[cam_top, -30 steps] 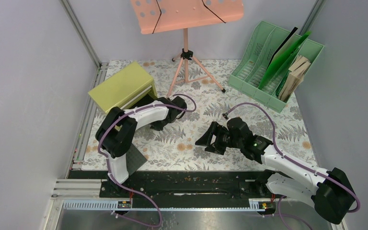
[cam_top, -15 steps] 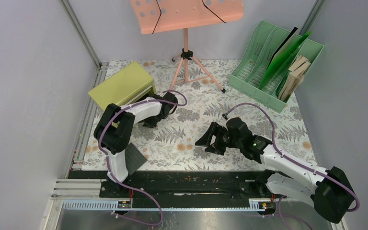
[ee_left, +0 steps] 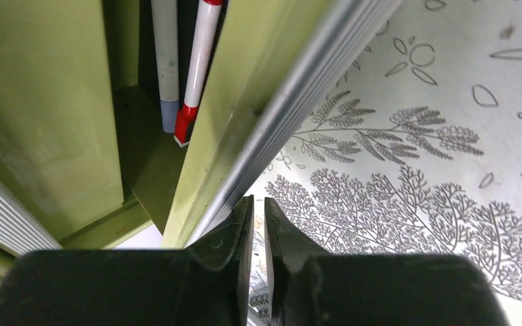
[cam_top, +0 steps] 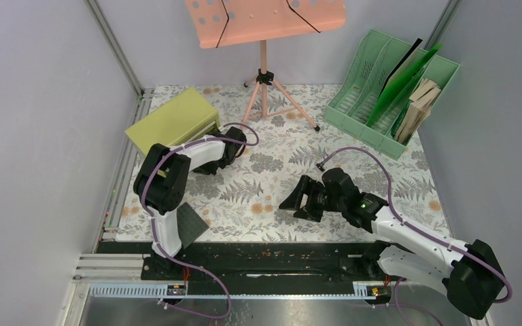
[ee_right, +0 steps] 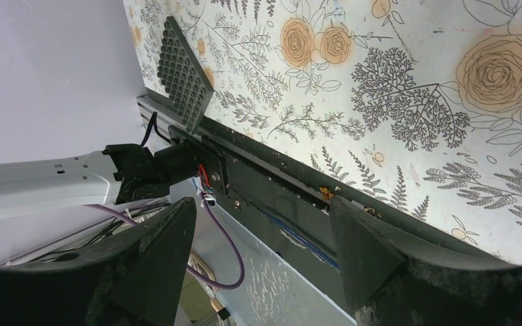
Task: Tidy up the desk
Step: Close the drawer in the storage box.
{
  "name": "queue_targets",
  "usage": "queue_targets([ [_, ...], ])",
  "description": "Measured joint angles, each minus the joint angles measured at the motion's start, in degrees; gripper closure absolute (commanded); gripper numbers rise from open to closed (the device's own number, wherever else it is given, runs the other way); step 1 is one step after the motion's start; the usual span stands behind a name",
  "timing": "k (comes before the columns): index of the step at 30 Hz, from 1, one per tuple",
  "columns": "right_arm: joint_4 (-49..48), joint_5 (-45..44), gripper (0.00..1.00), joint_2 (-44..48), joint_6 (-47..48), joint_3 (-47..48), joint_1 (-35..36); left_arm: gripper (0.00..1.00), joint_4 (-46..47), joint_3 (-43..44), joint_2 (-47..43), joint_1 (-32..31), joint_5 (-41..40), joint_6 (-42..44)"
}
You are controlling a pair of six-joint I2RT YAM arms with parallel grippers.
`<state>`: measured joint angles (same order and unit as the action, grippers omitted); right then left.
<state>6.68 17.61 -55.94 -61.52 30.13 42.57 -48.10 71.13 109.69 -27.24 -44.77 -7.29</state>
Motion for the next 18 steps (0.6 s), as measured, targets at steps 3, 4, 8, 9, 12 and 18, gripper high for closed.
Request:
queue_targets([
  [3,1.62,-0.15,0.21,1.51,0.35,0.0,0.0,0.93,1.07,0.24,0.52,0.5,-1.18,0.11],
  [4,1.97,-0.17,0.2,1.97,0.44,0.0,0.0,0.93,1.25,0.48,0.79,0.81,-1.53,0.17],
  [8,2.95,-0.2,0.21,3.04,0.76,0.0,0.0,0.94,1.73,2.05,2.47,2.58,-2.64,0.2],
  [9,3.32,-0.22,0.21,3.15,0.85,0.0,0.0,0.94,1.75,2.51,2.99,3.08,-2.95,0.2],
  [12,3.98,-0.46,0.21,3.19,1.09,0.0,0.0,0.94,1.81,3.63,4.0,4.04,-3.87,0.28],
  [18,4.76,-0.55,0.21,3.19,1.31,0.0,0.0,0.94,1.64,5.6,5.4,4.33,-4.2,0.24],
])
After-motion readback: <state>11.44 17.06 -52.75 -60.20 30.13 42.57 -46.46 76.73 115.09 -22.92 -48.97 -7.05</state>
